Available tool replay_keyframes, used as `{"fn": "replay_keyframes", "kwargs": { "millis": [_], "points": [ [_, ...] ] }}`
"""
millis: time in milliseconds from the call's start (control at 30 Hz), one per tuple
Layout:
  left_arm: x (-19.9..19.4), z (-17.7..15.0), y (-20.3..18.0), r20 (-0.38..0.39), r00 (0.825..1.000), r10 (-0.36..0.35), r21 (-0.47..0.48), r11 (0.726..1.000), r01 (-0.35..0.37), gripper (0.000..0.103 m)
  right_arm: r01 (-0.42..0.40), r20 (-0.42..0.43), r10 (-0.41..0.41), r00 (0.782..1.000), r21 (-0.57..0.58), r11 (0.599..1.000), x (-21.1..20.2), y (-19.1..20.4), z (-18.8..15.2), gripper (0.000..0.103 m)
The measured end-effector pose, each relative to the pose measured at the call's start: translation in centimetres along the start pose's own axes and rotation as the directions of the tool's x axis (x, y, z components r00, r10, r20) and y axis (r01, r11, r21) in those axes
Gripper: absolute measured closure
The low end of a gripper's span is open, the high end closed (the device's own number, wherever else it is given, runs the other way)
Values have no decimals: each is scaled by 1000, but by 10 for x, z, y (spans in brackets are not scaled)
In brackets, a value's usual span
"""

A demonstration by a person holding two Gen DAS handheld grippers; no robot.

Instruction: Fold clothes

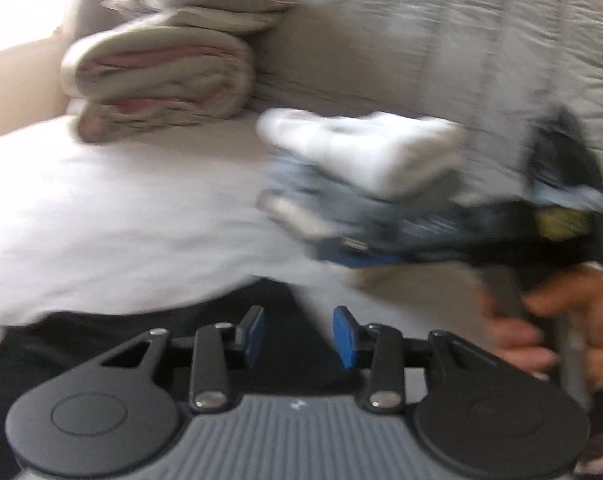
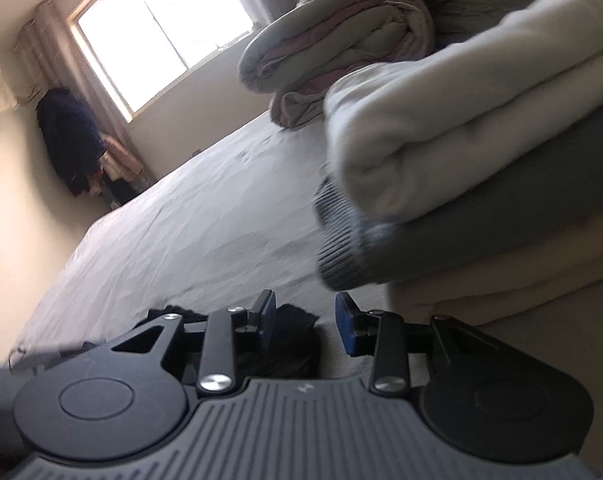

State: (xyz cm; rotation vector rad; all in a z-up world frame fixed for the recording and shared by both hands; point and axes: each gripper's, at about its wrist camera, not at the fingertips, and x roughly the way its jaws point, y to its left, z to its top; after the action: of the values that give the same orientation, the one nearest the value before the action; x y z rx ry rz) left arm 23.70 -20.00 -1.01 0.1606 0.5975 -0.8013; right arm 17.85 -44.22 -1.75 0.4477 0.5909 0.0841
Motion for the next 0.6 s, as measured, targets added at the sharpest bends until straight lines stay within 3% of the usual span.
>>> {"fn": "replay_keyframes", "kwargs": {
  "millis": [100,233,433,500,567,600],
  "points": [
    [2,-1,29,-5,982,188,-4,982,-188,65,24,-29,-25,999,-55,998,13,13,-4,65],
    [9,-7,59,-4,927,376,31,926,-375,64,86,-32,-90,995,-101,991,27,22,-8,65],
    [32,-12,110,-66,885,460,-31,886,-463,64,190,58,-182,981,-194,962,33,32,-15,65],
    [36,-14,119,-68,886,458,-65,885,-462,64,226,90,-211,973,-223,948,35,36,-17,67],
    [39,-15,125,-63,894,443,-107,888,-448,66,262,122,-238,964,-250,932,37,39,-19,80],
    [39,-16,127,-59,904,423,-124,896,-427,84,280,139,-250,958,-263,923,38,41,-21,96]
  ]
}}
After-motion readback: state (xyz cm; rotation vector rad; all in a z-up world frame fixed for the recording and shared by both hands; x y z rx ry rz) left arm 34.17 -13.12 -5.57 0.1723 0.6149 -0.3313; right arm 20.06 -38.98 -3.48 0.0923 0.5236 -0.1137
